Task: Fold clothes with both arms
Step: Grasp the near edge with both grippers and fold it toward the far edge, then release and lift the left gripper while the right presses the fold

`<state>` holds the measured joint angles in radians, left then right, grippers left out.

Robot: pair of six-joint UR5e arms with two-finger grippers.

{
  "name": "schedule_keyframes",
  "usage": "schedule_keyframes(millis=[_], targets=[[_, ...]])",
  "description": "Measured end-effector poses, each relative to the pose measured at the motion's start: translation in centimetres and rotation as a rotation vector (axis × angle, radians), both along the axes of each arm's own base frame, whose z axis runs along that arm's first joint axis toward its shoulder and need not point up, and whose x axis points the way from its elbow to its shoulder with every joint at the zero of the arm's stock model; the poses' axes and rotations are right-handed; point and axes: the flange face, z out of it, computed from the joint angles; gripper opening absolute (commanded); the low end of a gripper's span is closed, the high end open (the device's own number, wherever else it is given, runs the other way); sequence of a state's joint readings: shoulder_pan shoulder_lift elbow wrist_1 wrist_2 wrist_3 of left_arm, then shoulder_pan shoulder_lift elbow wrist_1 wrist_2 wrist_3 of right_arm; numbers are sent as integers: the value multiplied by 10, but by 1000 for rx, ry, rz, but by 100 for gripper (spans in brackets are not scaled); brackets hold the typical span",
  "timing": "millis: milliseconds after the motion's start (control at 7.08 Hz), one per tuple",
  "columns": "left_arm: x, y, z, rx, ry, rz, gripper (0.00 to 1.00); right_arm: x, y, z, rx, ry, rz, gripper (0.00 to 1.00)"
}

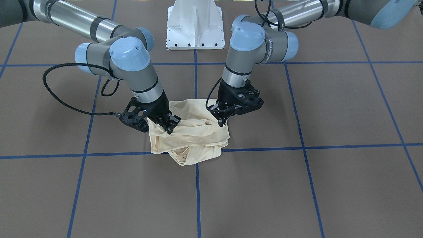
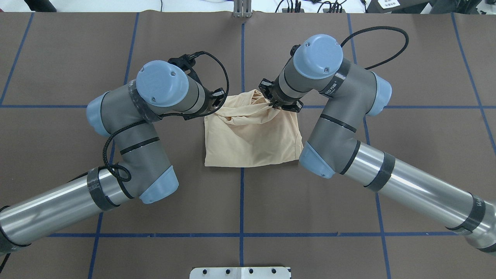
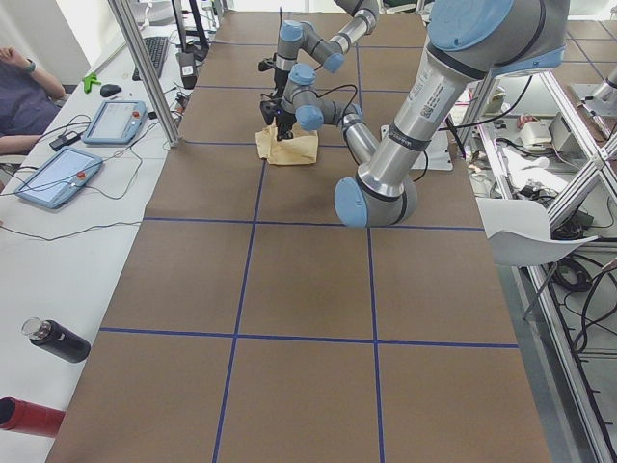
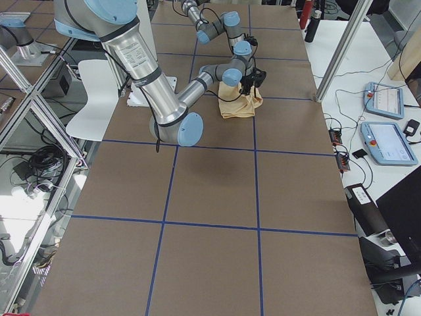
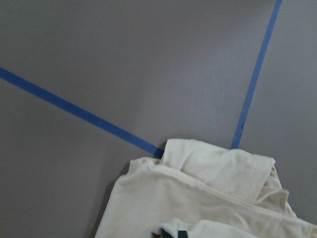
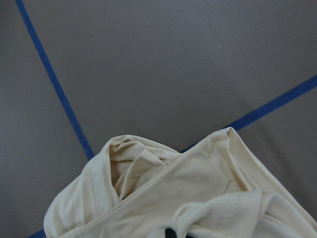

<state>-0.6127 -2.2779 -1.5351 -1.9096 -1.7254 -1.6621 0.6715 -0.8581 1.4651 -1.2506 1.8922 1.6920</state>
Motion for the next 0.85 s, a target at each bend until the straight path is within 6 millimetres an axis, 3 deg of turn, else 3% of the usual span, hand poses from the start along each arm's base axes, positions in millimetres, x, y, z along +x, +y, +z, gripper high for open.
schedule_keyframes(millis=[283, 565, 706, 848], targets=[[-8, -29, 18, 19, -8, -25, 0, -12, -18, 18, 1, 4, 12, 0], [-6, -38, 27, 28, 0, -30, 0, -21, -27, 21, -5, 16, 22, 0], [-5, -39, 24, 31, 8, -30, 56, -22, -29, 18, -3, 14, 24, 87], [-4, -40, 18, 33, 17, -31, 99, -22, -30, 14, 1, 11, 25, 99]])
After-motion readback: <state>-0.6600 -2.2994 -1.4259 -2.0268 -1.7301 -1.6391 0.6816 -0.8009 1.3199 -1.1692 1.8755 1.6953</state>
